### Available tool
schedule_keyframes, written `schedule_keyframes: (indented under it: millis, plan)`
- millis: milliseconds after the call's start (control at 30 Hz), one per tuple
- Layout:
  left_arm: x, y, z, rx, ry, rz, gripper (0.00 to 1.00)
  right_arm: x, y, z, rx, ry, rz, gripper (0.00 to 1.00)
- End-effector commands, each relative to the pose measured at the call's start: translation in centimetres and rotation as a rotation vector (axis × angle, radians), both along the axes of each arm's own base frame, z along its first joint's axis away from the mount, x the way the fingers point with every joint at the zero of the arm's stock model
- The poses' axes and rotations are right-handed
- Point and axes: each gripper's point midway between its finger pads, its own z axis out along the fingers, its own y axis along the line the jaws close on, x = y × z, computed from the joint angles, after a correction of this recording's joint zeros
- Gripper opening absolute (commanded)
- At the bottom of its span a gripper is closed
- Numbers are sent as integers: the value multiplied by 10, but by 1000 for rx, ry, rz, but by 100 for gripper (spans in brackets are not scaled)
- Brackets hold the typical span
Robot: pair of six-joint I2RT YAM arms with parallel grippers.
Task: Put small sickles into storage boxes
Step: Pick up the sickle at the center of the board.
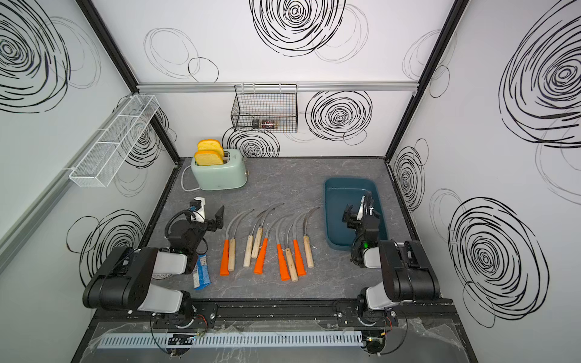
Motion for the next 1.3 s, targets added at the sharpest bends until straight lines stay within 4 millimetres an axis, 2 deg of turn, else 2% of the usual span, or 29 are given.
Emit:
schedule_keyframes:
  millis: [0,1267]
  plan:
    - [1,-1,17,3,-70,0,96,6,1,12,-8,-40,12,98]
    - [2,-2,17,7,-67,-1,96,6,1,12,-3,-40,15,98]
